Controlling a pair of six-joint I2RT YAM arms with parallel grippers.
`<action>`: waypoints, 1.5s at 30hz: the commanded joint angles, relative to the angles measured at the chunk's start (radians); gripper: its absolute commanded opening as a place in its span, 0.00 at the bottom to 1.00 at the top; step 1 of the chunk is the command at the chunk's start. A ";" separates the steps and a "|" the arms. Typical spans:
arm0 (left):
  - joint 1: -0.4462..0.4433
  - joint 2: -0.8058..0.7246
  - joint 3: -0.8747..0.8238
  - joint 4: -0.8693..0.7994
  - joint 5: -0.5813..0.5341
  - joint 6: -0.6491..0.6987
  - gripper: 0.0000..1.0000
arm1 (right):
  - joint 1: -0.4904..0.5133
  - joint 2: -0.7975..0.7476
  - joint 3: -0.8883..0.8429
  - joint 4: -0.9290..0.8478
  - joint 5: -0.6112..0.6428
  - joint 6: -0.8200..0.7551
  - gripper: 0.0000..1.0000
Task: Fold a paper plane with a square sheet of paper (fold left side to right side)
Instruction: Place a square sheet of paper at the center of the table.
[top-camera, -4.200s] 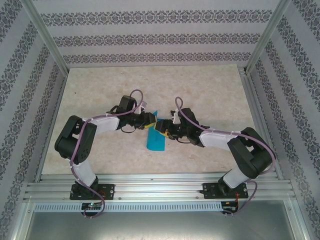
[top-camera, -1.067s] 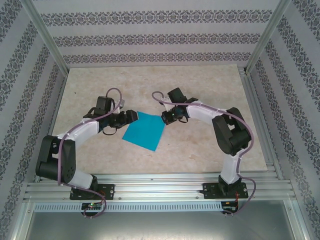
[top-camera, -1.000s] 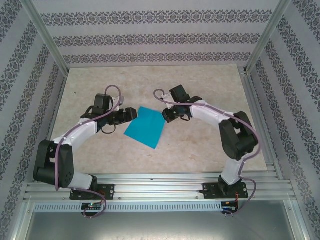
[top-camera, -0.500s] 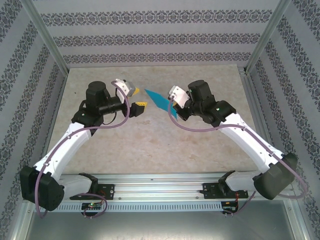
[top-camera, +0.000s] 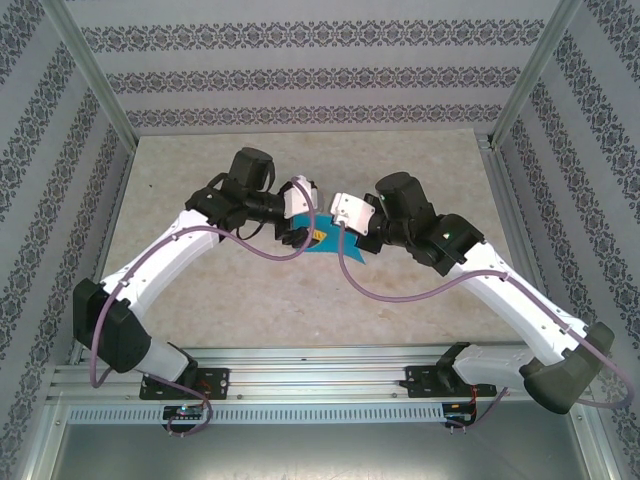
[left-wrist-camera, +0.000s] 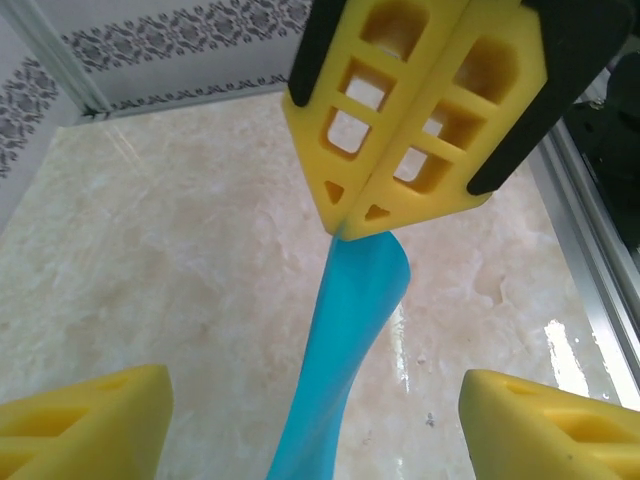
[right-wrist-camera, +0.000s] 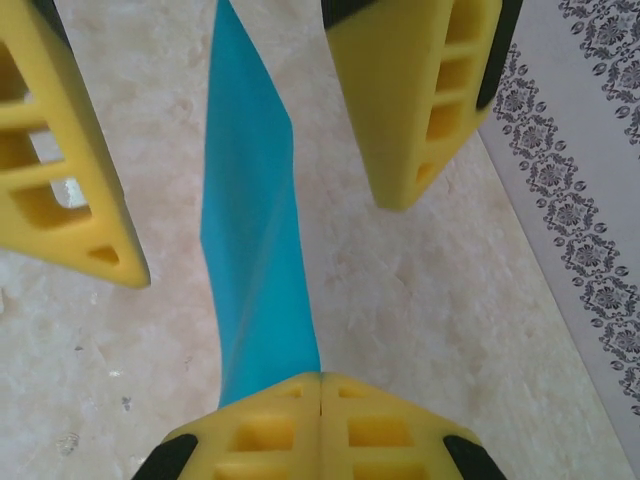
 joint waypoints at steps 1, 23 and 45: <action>-0.033 0.028 0.050 -0.083 -0.033 0.080 0.71 | 0.021 -0.018 -0.004 -0.003 0.023 -0.031 0.00; -0.052 0.011 0.024 0.027 -0.097 -0.313 0.00 | -0.296 -0.232 -0.191 0.247 -0.201 0.475 0.68; -0.012 0.012 -0.477 0.582 -0.590 -1.460 0.00 | -0.319 -0.055 -0.677 0.814 -0.396 1.483 0.68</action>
